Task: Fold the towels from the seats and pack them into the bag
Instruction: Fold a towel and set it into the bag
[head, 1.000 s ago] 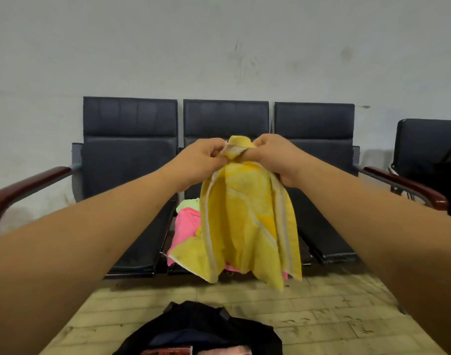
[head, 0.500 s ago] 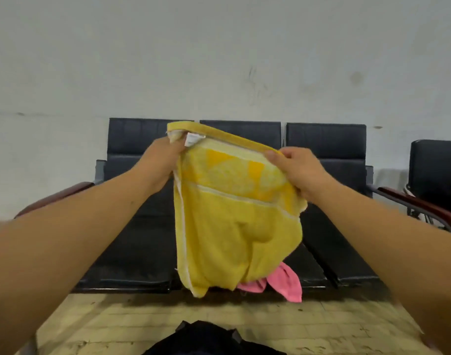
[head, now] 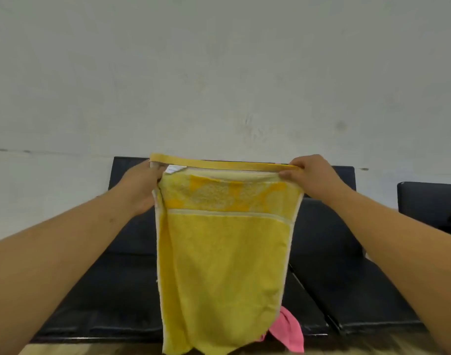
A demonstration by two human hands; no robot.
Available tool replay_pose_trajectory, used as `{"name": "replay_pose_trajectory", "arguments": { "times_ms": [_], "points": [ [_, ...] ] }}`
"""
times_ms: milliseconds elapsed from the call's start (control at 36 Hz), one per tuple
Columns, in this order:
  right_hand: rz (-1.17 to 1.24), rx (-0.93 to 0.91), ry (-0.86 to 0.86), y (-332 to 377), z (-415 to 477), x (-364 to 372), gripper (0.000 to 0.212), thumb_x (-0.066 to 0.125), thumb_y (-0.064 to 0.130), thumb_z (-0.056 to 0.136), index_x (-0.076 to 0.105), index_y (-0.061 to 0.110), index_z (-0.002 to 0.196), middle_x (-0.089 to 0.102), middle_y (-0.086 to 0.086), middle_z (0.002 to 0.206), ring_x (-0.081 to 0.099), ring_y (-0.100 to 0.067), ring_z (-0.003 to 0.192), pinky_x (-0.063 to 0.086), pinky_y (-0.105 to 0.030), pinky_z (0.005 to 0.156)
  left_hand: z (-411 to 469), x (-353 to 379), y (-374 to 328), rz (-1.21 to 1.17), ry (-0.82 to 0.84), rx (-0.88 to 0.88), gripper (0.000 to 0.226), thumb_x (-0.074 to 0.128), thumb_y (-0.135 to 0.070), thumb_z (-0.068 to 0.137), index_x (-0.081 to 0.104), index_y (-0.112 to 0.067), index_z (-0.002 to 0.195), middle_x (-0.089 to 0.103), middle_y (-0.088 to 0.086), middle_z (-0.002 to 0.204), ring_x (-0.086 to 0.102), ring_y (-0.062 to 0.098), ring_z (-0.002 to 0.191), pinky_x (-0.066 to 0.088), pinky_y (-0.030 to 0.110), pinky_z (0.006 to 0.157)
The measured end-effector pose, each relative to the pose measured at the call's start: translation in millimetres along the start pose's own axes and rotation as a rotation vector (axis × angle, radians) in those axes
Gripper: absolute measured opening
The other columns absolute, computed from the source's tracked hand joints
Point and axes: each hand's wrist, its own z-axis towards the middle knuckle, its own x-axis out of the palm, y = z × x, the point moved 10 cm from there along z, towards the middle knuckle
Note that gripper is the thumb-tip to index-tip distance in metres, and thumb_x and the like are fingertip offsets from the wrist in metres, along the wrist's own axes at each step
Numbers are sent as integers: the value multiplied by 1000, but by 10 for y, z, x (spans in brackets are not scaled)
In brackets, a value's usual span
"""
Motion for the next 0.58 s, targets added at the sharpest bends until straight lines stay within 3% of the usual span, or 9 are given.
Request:
{"name": "replay_pose_trajectory", "arguments": {
  "times_ms": [83,167,278,361,444,528,583],
  "points": [
    [190,23,-86,-14,-36,-123,17,72,25,91,73,8,86,64,-5,72,57,-15,63,48,-31,62,-102,60,-7,-54,64,0,20,56,-18,101,68,-13,116,75,8,107,72,24,100,59,40,81],
    [367,126,-94,-105,-17,-129,17,71,24,92,72,6,92,61,-6,66,52,-15,53,48,-29,56,-115,79,-109,-35,90,21,23,57,-23,100,68,-11,116,75,8,108,73,23,100,60,35,73],
    [519,280,13,-221,-20,41,22,68,18,95,67,-3,99,59,-16,80,53,-19,60,55,-33,61,-30,-202,-192,58,-133,48,11,65,-18,93,71,-8,94,72,13,101,70,25,90,56,36,77],
    [582,233,-143,-206,-17,-61,9,63,13,97,68,8,91,65,-14,89,61,-22,74,54,-36,71,-30,-351,-216,66,-235,82,10,63,-18,95,68,-12,88,71,8,98,69,20,86,55,33,75],
    [904,165,-179,-82,-11,-89,10,59,11,100,68,11,95,71,-9,89,68,-22,81,59,-38,74,-72,-213,-281,-43,-39,86,21,51,-20,102,63,-12,87,71,1,77,70,11,64,57,27,60],
    [1304,169,1,112,23,-7,17,53,20,102,67,9,105,74,-10,94,73,-23,85,61,-38,71,-244,-3,-463,-193,220,40,24,48,-25,98,67,-10,101,70,6,86,72,17,72,60,31,60],
    [1399,205,160,256,41,35,30,54,31,99,66,11,118,73,-14,109,72,-29,98,61,-45,77,-361,85,-633,-265,317,28,32,52,-31,85,78,-13,85,74,8,84,74,21,72,60,34,58]
  ]
}}
